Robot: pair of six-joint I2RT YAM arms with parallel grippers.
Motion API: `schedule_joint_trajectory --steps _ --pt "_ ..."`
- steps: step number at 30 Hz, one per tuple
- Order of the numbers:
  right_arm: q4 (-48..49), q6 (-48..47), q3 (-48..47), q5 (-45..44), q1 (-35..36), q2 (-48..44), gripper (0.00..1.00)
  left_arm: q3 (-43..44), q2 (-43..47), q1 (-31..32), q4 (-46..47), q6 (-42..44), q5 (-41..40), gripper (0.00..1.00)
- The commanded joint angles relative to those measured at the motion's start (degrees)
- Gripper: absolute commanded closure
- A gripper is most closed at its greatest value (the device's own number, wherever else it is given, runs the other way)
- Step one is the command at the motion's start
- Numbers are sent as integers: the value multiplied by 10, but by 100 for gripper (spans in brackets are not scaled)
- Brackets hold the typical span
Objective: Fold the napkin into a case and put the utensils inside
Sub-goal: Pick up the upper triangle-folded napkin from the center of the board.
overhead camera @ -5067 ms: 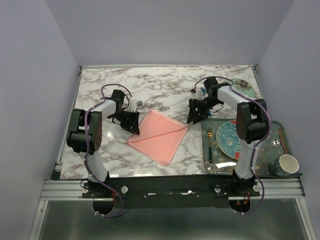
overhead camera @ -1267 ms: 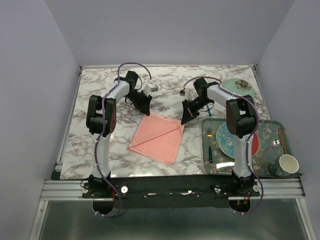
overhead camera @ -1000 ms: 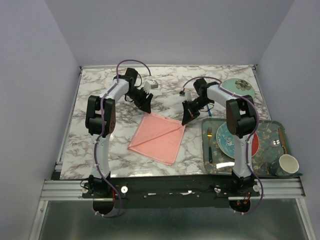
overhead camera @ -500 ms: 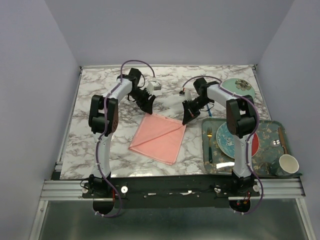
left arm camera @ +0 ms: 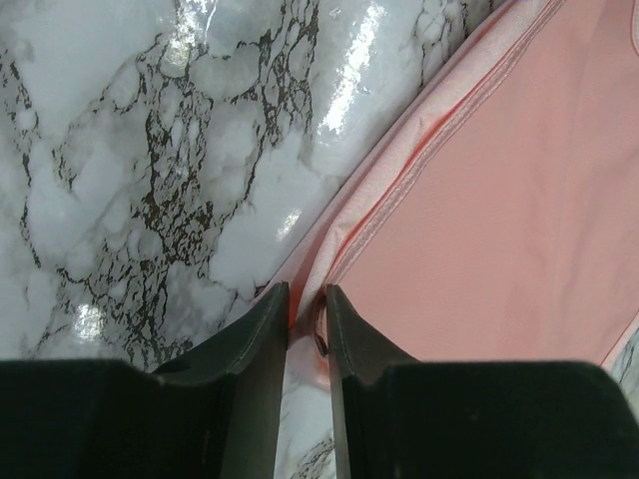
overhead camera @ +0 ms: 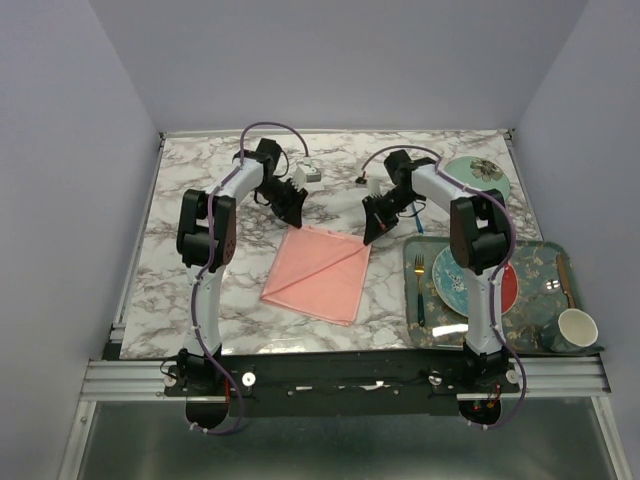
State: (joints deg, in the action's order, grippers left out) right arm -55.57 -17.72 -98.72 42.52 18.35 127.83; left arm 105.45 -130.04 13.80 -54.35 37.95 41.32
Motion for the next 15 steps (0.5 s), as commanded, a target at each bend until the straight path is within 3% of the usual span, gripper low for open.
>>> schedule_joint_trajectory --steps 1,9,14,15 --pt "-14 -21 -20 -26 6 8 100 11 17 -11 -1 -7 23 71" --pt "-9 -20 -28 -31 6 3 100 -16 35 -11 -2 16 23 79" --pt "-9 -19 -31 -34 7 -3 99 -24 48 -11 -1 23 27 100" --pt "-9 -18 -33 -35 7 -6 100 -24 51 -12 -1 23 28 100"
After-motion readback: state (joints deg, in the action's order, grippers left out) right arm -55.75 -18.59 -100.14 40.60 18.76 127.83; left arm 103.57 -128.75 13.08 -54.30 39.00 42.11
